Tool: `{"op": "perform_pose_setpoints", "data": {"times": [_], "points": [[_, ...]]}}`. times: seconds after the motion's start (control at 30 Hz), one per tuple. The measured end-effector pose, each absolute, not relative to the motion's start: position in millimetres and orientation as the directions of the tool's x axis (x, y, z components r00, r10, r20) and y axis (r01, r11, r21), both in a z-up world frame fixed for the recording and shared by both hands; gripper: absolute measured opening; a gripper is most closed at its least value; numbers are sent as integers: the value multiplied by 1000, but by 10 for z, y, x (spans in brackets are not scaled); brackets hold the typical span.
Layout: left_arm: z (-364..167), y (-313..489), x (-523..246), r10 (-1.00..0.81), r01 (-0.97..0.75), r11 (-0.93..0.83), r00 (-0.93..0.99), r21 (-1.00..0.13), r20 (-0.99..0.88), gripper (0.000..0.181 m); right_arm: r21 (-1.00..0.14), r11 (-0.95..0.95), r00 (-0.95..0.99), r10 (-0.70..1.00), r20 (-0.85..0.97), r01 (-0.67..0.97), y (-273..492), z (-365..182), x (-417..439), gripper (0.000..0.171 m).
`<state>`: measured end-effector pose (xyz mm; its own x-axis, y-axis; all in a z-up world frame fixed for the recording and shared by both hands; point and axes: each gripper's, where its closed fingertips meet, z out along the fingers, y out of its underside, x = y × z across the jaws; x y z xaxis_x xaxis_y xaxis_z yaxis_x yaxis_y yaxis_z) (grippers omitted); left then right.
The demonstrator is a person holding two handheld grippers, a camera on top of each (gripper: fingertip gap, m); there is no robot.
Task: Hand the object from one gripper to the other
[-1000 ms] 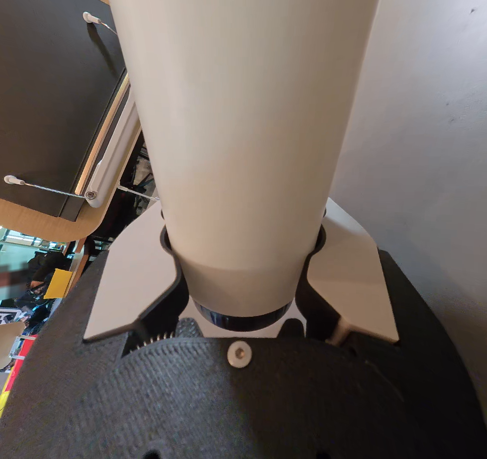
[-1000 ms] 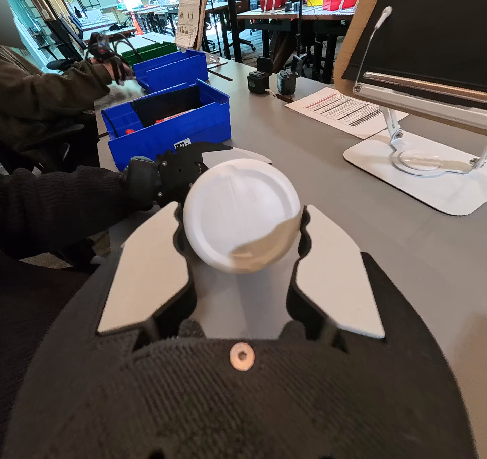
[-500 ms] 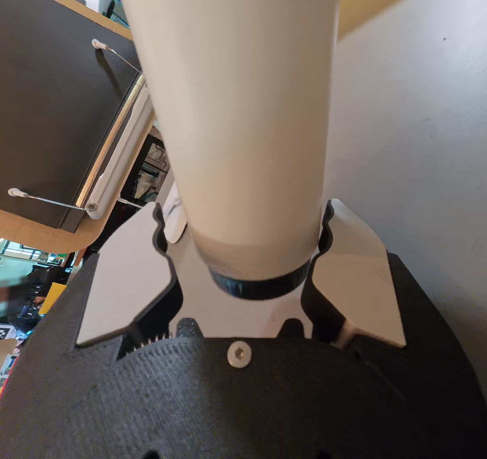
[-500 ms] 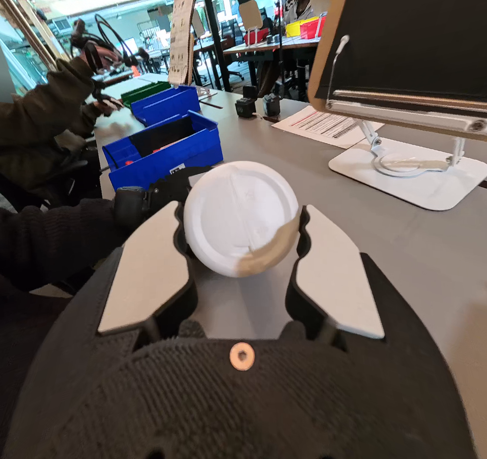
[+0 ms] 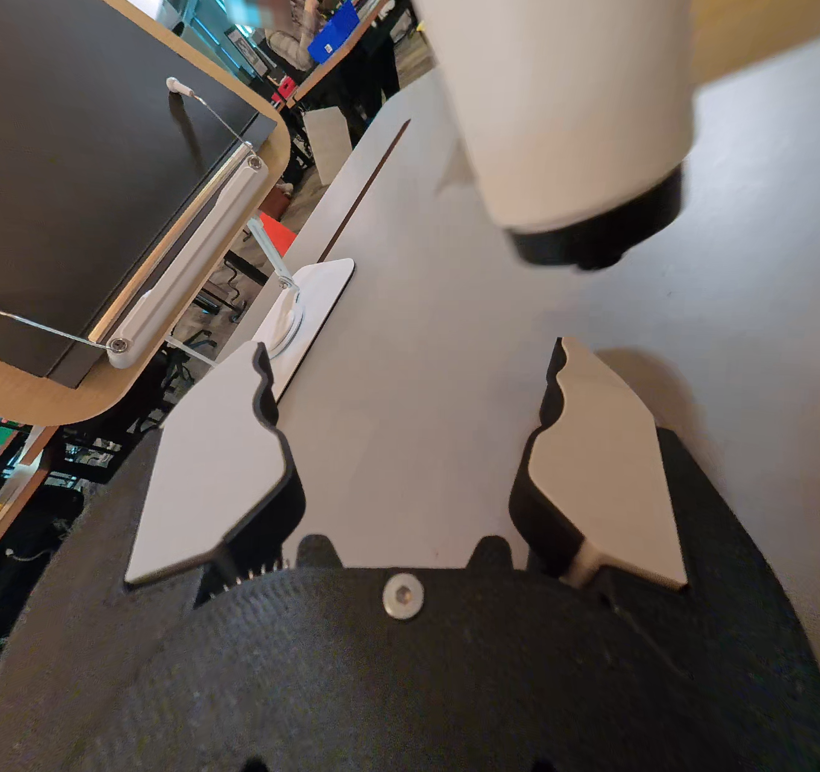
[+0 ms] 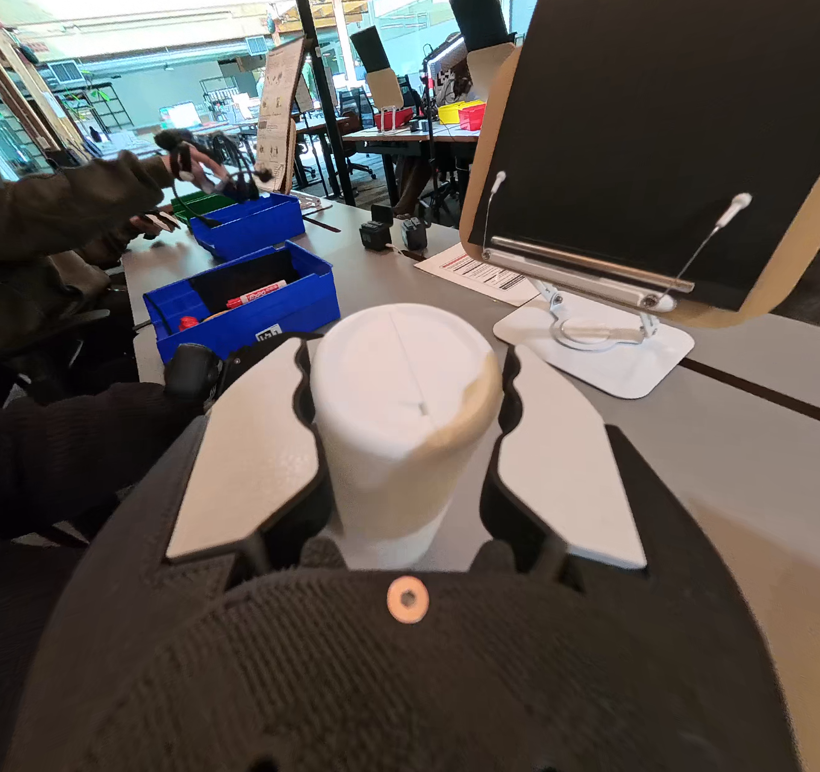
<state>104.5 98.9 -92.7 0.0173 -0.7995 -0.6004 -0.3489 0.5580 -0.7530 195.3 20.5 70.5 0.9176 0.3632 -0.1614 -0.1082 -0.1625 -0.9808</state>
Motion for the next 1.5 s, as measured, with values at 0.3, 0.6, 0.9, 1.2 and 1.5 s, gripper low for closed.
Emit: {"op": "perform_pose_setpoints", "data": {"times": [0.3,0.6,0.9,1.2,1.5], "points": [[-795,1018,1025,-900,-283,392,79,-875,-429,109,-982,-184,952,305,-21,37,449,909,2009,0],[-812,920,1074,-997,-249,69,21,-966,-77,107,-907,-421,932,332,-147,7,656,-4,1902,54],[-965,914,1112,-997,-298,70,8,-952,-76,104,-760,-643,928,335,-163,98,638,-931,1889,87],[-925,964,1096,-997,-277,55,29,-959,-65,100,-661,-708,951,309,24,247,628,-1251,2048,90],[-919,989,1083,-997,-274,57,38,-960,-70,99,-558,-765,944,304,127,322,619,-1508,2113,101]]}}
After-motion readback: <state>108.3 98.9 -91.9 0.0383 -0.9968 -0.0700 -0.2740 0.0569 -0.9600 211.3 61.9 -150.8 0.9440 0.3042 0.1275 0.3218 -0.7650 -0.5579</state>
